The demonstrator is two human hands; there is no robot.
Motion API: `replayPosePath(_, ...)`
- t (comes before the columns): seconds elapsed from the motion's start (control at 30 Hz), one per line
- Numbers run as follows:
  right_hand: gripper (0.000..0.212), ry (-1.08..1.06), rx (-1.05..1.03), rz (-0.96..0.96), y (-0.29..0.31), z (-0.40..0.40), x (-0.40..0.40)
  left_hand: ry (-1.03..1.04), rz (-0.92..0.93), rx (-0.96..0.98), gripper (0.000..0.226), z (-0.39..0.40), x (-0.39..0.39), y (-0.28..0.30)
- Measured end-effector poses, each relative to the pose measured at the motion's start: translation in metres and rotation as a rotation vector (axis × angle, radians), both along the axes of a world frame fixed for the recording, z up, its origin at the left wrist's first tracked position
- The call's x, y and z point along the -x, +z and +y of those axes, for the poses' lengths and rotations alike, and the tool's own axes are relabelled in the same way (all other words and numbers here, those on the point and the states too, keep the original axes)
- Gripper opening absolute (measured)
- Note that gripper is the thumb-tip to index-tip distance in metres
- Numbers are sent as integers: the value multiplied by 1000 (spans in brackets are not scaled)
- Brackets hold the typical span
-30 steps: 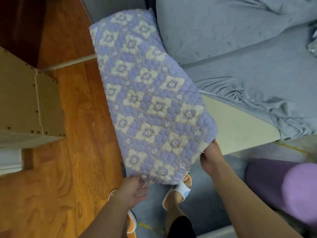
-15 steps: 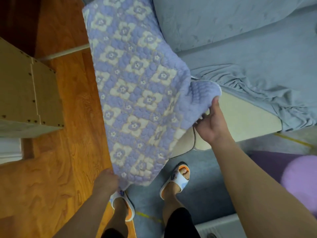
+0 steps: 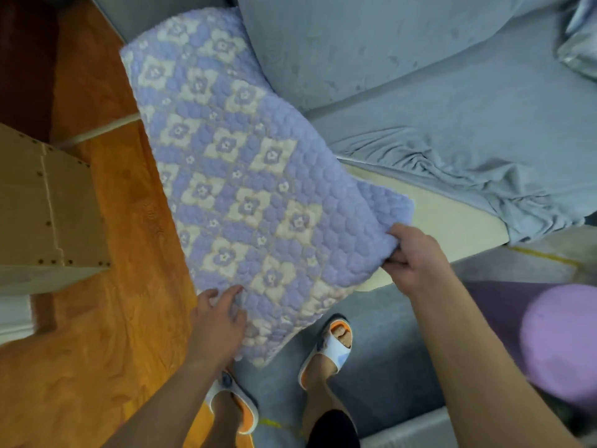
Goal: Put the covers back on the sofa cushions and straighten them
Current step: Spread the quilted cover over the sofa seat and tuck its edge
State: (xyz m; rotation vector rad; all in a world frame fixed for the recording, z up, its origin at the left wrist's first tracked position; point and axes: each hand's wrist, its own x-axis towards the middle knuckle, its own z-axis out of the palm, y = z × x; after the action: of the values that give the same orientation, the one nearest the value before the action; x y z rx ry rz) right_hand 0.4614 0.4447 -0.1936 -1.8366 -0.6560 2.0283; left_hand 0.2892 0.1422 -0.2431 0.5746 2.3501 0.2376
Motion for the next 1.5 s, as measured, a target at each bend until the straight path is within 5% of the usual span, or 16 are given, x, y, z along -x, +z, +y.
replayPosePath(0.13,12,61,70,-445,-36,-24,-93,-200,129,60,46,4,7,6)
replayPosePath(0.3,31,282,162,-425,-98,-36,-89,-235,44,157,59,23,9,12)
replayPosePath(0.37,47,304,312,-297,-115,-43,-69,-191,-3,184,58,33,11,12)
replayPosePath(0.5,52,107,532,345,-105,-53,-8,-203,-47,243,52,40,22,10)
replayPosePath(0.57,44,112,428,301,-94,-58,22,-224,-65,262,50,41,25,10)
replayPosePath(0.7,49,326,124,-142,-82,-86,37,-245,-62,294,49,45,25,14)
replayPosePath(0.77,41,191,278,-16,-81,-95,22,-236,-83,303,49,47,26,15)
replayPosePath(0.87,45,44,643,422,-72,-108,-5,-211,-136,303,46,47,30,14)
replayPosePath(1.0,52,-241,640,605,-60,-103,-32,-180,-175,278,40,44,33,12)
replayPosePath(1.13,40,-457,211,320,-43,-113,-89,-194,-169,281,42,43,31,13)
replayPosePath(1.27,17,11,484,-17,-68,-164,-102,-234,-120,318,44,49,29,15)
replayPosePath(1.33,3,70,534,-171,-97,-140,-84,-240,-108,332,44,52,27,15)
replayPosePath(1.43,38,183,249,-697,-112,-60,-58,-258,-118,387,41,56,29,16)
replayPosePath(1.5,50,379,-73,-695,-93,-11,-40,-264,-126,407,40,59,33,14)
